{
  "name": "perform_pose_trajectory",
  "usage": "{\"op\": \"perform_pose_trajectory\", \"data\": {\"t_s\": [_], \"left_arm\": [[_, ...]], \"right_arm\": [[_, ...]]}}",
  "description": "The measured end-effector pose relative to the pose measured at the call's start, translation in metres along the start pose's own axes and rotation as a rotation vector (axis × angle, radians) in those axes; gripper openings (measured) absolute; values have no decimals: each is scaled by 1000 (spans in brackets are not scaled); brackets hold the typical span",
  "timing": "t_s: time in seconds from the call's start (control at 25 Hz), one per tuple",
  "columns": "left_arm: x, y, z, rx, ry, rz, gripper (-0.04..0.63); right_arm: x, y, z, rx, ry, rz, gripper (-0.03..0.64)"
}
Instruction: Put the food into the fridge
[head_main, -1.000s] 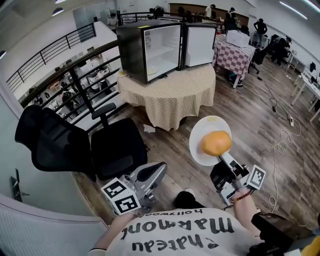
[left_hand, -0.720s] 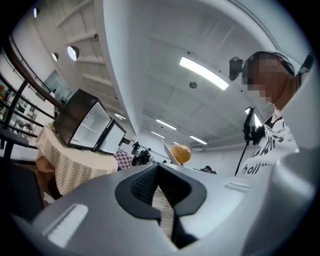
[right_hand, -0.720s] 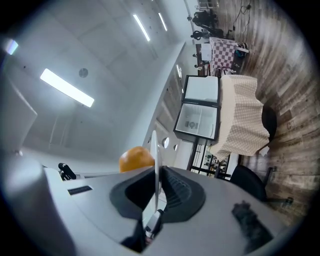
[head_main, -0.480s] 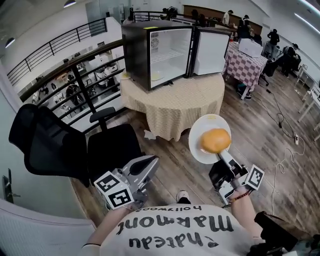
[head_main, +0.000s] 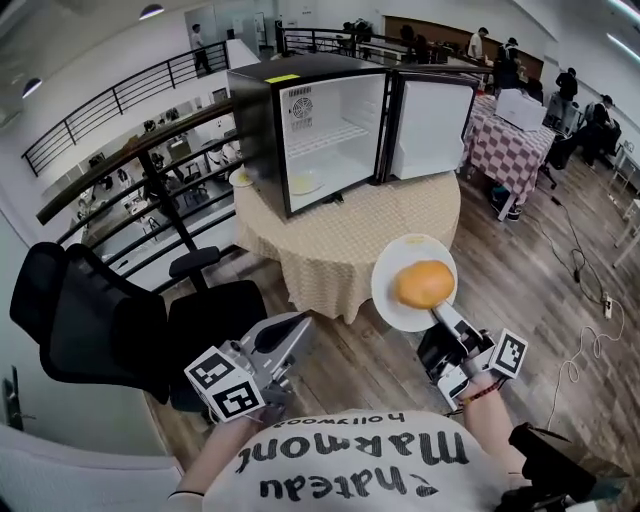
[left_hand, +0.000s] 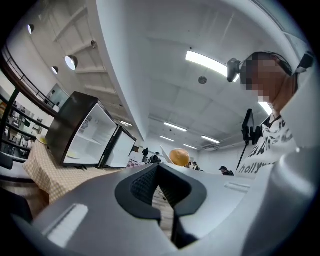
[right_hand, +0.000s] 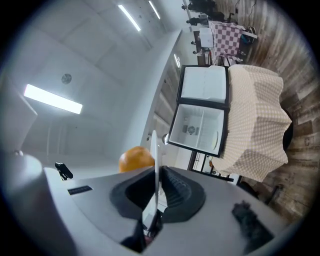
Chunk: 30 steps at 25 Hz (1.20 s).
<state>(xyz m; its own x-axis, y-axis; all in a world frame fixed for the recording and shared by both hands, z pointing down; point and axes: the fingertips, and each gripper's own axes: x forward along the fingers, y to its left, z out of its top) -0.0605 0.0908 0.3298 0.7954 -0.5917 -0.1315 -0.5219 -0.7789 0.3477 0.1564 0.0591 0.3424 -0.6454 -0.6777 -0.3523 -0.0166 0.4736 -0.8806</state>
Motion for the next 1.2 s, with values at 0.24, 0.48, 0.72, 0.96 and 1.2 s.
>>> {"op": "perform_pose_trajectory", "data": {"t_s": [0.24, 0.48, 0.72, 0.96, 1.2], "left_arm": [[55, 35, 15, -9, -99, 46, 6], [98, 51, 5, -8, -64, 58, 6], [119, 70, -10, -51, -50, 96, 5], [132, 72, -8, -12, -57, 118, 4], [149, 104, 1, 20, -21, 128, 3]], "right_arm": [[29, -27, 57, -19, 56, 18, 32], [48, -49, 89, -12, 94, 30, 32], [70, -70, 105, 46, 102, 22, 32], [83, -74, 104, 73, 136, 40, 32], [118, -82, 101, 89, 151, 57, 32]]}}
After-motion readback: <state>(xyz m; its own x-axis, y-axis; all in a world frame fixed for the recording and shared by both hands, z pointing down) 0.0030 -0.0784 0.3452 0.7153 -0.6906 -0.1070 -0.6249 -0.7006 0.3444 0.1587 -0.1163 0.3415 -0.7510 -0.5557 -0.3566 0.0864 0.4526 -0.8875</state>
